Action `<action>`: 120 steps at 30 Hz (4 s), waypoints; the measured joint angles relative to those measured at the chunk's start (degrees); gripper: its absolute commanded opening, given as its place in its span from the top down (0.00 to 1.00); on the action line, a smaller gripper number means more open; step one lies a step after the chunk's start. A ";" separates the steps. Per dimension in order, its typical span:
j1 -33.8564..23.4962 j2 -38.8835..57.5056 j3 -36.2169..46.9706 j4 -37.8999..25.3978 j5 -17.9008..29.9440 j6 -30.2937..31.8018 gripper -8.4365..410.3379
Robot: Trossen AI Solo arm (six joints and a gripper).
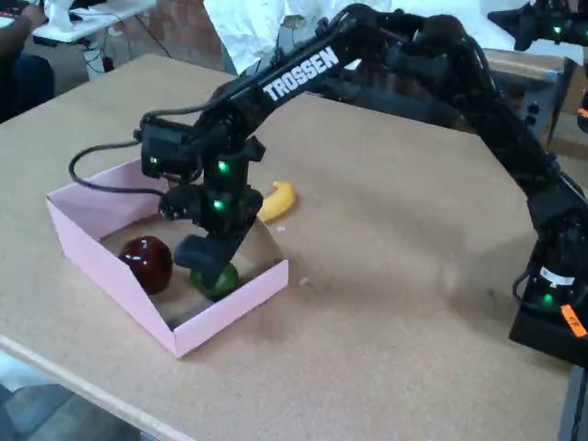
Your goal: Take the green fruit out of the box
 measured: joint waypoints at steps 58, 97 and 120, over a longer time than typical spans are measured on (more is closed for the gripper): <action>0.48 -20.00 -0.50 -1.81 5.97 -3.30 0.98; 2.86 -46.21 -9.46 -32.94 24.22 14.38 0.98; 3.10 -45.83 -51.89 7.50 13.03 20.87 0.98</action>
